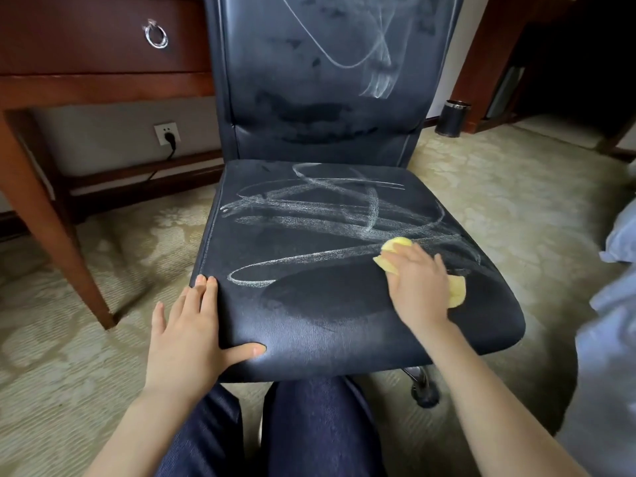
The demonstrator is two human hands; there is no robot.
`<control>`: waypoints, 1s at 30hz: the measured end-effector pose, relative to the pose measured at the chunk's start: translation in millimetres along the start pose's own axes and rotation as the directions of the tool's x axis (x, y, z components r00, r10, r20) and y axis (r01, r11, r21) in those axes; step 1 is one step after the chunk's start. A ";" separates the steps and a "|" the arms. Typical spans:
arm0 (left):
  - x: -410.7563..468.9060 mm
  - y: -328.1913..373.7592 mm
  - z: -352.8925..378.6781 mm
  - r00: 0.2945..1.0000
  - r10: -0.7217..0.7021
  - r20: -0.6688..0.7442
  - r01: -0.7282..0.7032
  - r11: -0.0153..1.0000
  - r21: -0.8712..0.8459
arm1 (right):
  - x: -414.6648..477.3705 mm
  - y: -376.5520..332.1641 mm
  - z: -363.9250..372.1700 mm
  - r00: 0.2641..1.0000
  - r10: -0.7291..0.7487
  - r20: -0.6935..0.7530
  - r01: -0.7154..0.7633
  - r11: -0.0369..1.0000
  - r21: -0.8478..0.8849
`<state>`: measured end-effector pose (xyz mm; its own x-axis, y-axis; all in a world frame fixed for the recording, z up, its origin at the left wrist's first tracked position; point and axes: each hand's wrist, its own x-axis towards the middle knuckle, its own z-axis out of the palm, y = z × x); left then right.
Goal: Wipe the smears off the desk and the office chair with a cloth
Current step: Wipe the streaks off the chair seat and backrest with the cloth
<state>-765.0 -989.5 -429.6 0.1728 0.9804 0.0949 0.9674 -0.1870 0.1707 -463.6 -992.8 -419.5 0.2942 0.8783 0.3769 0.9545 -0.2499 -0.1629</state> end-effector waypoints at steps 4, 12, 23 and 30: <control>-0.4 0.0 1.2 1.000 -0.017 0.000 0.017 1.000 -0.023 | -19.6 -48.9 -1.0 0.991 -0.126 -0.054 0.133 0.980 0.150; -2.4 -3.1 3.2 1.000 -0.019 -0.010 0.019 1.000 -0.012 | -80.8 -116.6 5.0 0.867 -0.435 -0.244 0.495 0.812 0.309; -7.3 -3.0 4.1 0.999 -0.039 -0.023 0.036 0.992 -0.122 | -92.9 14.4 7.9 0.808 -0.485 -0.334 0.537 0.839 0.082; -11.5 0.5 8.3 0.999 -0.028 -0.041 0.022 0.991 -0.129 | -68.1 89.8 -9.0 0.971 0.088 -0.223 -0.046 0.982 0.185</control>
<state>-765.0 -1000.3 -438.8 0.1382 0.9818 0.1306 0.9390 -0.1718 0.2979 -397.5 -1078.7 -451.5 0.3802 0.7399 0.5550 0.9144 -0.2104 -0.3459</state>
